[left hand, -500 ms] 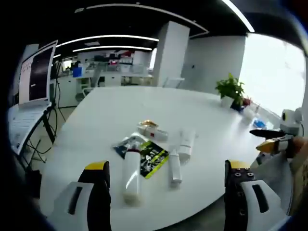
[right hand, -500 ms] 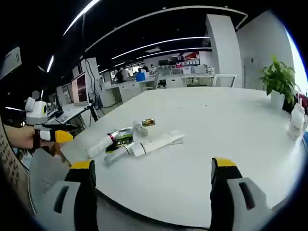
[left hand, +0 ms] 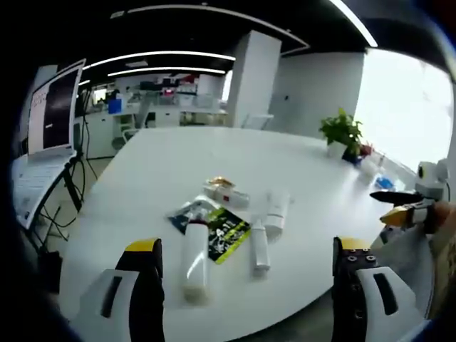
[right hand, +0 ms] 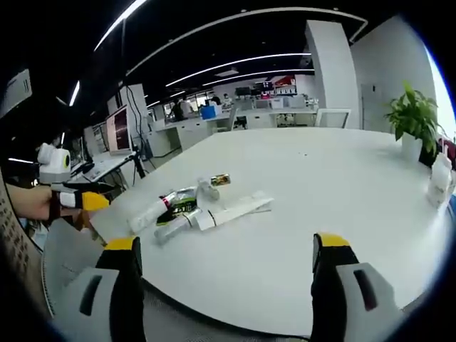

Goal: Arrange the skincare products in the storage area until every visible bottle or jar stands upright without overlapping.

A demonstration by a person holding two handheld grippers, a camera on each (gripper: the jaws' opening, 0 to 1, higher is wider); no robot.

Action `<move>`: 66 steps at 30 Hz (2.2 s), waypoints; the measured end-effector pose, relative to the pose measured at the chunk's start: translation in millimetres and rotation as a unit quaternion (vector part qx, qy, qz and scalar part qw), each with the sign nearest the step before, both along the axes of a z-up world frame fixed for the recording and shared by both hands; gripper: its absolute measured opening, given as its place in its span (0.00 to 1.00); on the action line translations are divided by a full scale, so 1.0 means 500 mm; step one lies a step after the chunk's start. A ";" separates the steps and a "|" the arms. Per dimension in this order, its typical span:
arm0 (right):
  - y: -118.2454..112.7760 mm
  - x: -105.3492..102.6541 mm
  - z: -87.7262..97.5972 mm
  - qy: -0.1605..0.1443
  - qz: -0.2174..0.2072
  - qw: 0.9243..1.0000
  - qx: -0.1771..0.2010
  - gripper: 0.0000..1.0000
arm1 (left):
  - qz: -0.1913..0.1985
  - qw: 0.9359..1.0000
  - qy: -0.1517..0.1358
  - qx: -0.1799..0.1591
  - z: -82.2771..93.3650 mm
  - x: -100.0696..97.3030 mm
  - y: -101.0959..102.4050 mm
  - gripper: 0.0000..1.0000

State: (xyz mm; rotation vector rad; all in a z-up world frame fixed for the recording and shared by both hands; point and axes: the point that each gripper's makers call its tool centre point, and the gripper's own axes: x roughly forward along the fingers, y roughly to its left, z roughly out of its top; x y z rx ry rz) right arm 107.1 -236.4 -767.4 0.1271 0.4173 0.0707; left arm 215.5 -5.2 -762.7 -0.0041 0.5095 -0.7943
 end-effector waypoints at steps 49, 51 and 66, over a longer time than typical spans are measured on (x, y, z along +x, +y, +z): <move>-0.010 0.001 -0.006 0.004 -0.005 1.000 0.002 0.98 | 0.004 0.999 0.034 0.036 -0.031 0.025 0.011 0.94; -0.010 0.002 -0.007 0.005 -0.004 1.000 0.001 0.98 | 0.007 0.998 0.036 0.042 -0.034 0.031 0.017 0.93; -0.006 0.004 -0.008 0.007 -0.002 1.000 -0.001 0.97 | -0.019 0.993 0.066 0.098 -0.061 0.091 0.017 0.88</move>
